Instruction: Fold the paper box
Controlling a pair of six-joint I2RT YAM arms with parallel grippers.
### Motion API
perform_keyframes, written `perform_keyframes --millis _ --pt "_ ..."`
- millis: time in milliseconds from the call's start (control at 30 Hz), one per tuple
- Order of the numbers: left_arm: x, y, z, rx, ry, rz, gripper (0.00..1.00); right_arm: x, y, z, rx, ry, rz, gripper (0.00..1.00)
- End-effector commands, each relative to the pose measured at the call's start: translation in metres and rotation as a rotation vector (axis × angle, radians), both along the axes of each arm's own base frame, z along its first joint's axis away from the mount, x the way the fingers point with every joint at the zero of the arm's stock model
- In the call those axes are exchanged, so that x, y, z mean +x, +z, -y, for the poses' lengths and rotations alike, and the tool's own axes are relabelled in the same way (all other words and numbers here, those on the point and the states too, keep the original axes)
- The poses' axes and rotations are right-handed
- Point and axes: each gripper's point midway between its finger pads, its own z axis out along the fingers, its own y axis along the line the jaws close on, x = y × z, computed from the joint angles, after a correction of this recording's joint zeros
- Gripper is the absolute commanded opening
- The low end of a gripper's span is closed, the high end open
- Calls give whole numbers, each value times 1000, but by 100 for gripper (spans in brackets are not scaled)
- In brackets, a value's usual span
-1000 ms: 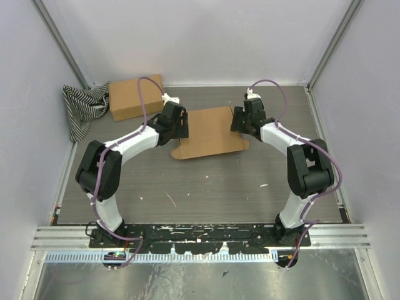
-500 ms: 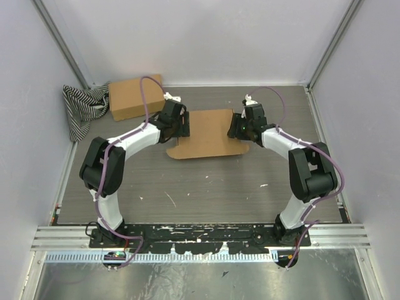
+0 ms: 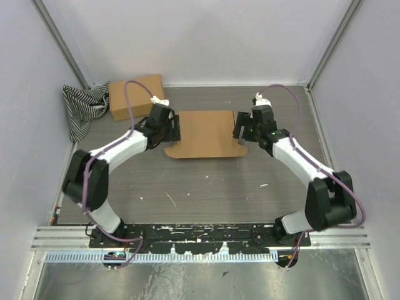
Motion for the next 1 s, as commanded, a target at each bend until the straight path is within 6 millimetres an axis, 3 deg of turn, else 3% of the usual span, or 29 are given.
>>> perform_keyframes --millis 0,167,567,733,967 --pt "-31 28 -4 -102 -42 53 82 -19 34 -6 62 60 66 82" --pt "-63 20 7 -181 -112 7 82 -40 5 -13 86 121 6 82" --pt "-70 -7 28 -166 -173 -60 81 -46 -21 -18 77 167 -57 79" --pt "-72 -12 30 -164 -185 -76 80 -45 -35 -23 73 188 -98 76" --pt "-76 -14 38 -181 -220 -88 76 -47 -38 -35 76 232 -104 72"
